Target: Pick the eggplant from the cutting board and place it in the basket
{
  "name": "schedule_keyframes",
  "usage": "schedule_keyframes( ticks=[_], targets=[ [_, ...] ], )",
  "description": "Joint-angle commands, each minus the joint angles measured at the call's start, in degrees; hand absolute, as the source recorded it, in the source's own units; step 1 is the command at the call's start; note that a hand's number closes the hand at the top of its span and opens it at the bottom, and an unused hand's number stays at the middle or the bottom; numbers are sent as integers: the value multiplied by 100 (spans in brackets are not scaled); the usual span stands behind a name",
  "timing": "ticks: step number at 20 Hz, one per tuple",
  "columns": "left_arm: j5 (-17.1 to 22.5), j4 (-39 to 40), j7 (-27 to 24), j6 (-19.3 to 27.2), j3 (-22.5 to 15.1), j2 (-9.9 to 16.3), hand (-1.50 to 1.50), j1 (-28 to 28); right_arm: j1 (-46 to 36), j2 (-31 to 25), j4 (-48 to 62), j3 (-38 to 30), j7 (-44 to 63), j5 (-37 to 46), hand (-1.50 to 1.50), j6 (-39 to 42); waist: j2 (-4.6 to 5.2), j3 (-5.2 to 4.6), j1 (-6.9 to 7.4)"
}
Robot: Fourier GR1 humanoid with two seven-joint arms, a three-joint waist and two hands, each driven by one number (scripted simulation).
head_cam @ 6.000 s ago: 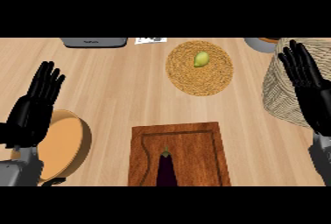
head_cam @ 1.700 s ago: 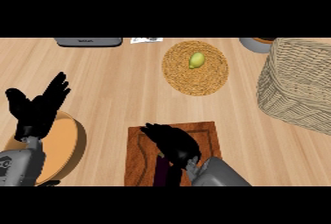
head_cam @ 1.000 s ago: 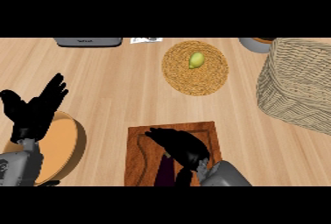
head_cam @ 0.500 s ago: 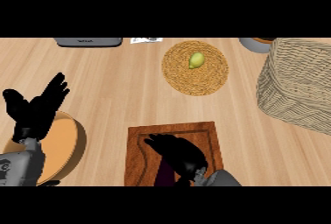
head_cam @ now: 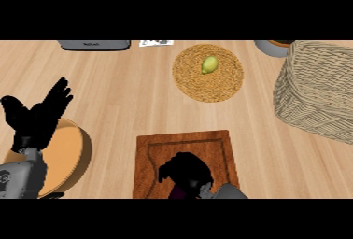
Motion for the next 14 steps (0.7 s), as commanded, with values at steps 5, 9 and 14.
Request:
schedule_keyframes(
  ticks=[5,9,14],
  targets=[
    [-76,-72,-7,18,-25,-156,0,130,80,57,626,312,-398,298,150,-421,22,9,11],
    [-394,656,-244,331,-144,-373,0,-434,129,26,468,322,-418,300,150,-294,28,8,-32],
    [-33,195,-121,-50,234,60,0,46,1411,-419,-822,362,822,720,150,-1366,-34,9,-174]
  ],
)
